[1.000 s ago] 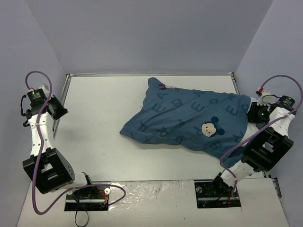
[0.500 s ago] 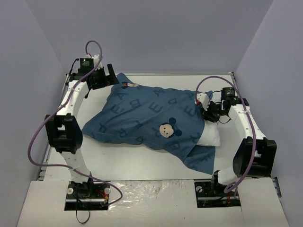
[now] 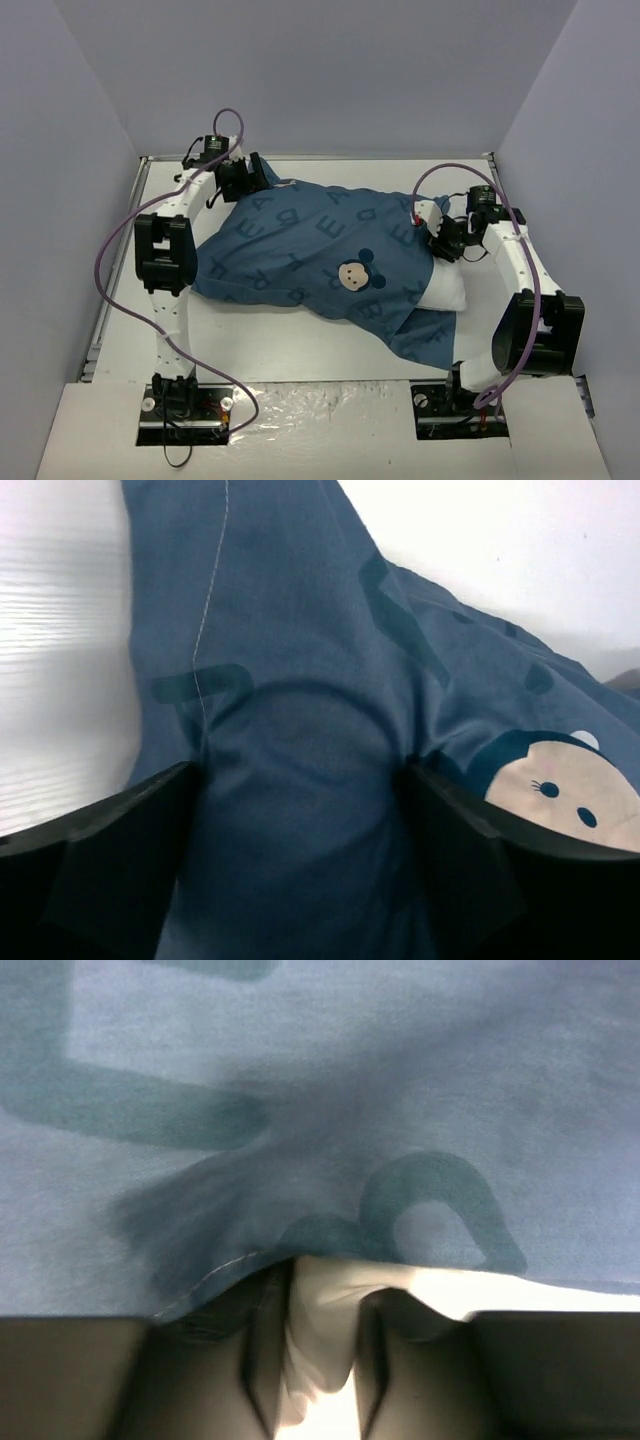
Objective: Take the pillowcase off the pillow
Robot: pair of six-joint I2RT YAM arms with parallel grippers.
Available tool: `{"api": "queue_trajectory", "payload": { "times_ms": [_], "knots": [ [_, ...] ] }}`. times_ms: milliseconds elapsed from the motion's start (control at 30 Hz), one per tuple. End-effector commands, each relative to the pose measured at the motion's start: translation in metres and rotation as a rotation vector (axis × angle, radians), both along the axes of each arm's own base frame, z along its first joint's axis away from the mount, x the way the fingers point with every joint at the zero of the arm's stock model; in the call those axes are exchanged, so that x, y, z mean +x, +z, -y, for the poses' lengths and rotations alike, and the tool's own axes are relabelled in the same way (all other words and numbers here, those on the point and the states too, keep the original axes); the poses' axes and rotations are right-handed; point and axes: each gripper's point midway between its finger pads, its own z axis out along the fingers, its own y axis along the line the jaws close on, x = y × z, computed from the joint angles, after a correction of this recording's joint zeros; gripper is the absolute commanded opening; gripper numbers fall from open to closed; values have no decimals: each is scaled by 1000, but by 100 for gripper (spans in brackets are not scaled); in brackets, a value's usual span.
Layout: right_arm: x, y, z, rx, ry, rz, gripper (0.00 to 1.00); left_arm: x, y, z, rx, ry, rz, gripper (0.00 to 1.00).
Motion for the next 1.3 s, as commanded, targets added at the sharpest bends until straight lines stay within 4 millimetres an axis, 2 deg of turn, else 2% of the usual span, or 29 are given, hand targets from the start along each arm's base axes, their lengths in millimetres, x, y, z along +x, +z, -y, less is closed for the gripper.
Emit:
{"api": "queue_trajectory", "payload": {
  "times_ms": [0, 33, 67, 100, 133, 167, 200, 233, 267, 333, 367, 400, 433, 467, 500, 533, 600, 633, 667, 733, 767, 833, 900, 933, 1000, 1133, 1200, 1233, 1267],
  "knots": [
    [-20, -9, -1, 80, -114, -131, 28, -15, 14, 30, -81, -64, -5, 78],
    [-11, -1, 4, 112, -164, -115, 32, -16, 13, 27, -75, -60, -2, 74],
    [-3, 1, 24, 134, -270, -115, 35, -22, 13, 22, -72, -50, -1, 68],
    [3, 5, 36, 191, -423, -150, 37, -15, 20, 12, -87, -17, 32, 47],
    [18, 20, 52, 221, -500, -118, 40, -14, 26, 6, -99, 3, 54, 38],
    [23, 20, 80, 273, -617, -135, 43, -15, 48, 0, -116, 21, 102, 30],
    [28, 27, 91, 341, -732, -160, 47, -14, 49, -6, -136, 45, 136, 20],
    [40, 43, 104, 378, -787, -136, 53, -13, 58, -18, -138, 68, 174, 3],
    [45, 41, 112, 412, -835, -158, 59, -17, 83, -22, -137, 72, 242, 2],
    [53, 50, 112, 496, -909, -191, 71, -23, 85, -33, -110, 74, 300, 2],
    [60, 57, 110, 531, -917, -190, 79, -26, 107, -35, -98, 56, 386, 2],
    [66, 62, 100, 570, -921, -198, 100, -35, 93, -35, -94, 46, 373, 2],
    [77, 70, 96, 638, -974, -195, 100, -39, 107, -34, -95, 35, 428, 2],
    [82, 71, 92, 677, -1014, -198, 100, -41, 106, -35, -89, 26, 446, 2],
    [91, 71, 97, 689, -1091, -168, 100, -45, 102, -36, -88, 25, 440, 2],
    [110, 83, 96, 773, -1174, -120, 100, -51, 93, -35, -93, 15, 419, 2],
    [121, 86, 96, 824, -1242, -88, 100, -58, 87, -37, -86, 12, 401, 2],
    [129, 92, 86, 876, -1205, -98, 100, -63, 79, -37, -88, 10, 383, 2],
    [135, 84, 78, 932, -1228, -177, 100, -66, 80, -37, -88, 10, 384, 2],
    [150, 91, 65, 1024, -1177, -225, 100, -70, 79, -38, -86, 13, 381, 2],
    [156, 80, 59, 1060, -1203, -285, 100, -74, 78, -37, -87, 11, 381, 2],
    [170, 74, 51, 1095, -1162, -290, 98, -78, 82, -37, -89, 15, 388, 2],
    [174, 67, 45, 1135, -1163, -342, 92, -81, 84, -38, -90, 17, 389, 2],
    [176, 61, 42, 1147, -1157, -362, 90, -80, 87, -52, -82, 47, 397, 2],
    [177, 56, 32, 1179, -1155, -412, 83, -82, 89, -53, -82, 49, 403, 2],
    [181, 38, 19, 1243, -1160, -481, 78, -85, 92, -55, -82, 58, 408, 2],
    [183, 43, 9, 1292, -1143, -523, 75, -86, 92, -55, -84, 59, 407, 2],
    [181, 38, 5, 1308, -1149, -556, 73, -86, 93, -55, -84, 61, 412, 2],
    [178, 39, -5, 1323, -1125, -598, 67, -86, 95, -55, -88, 66, 414, 2]
  ]
}}
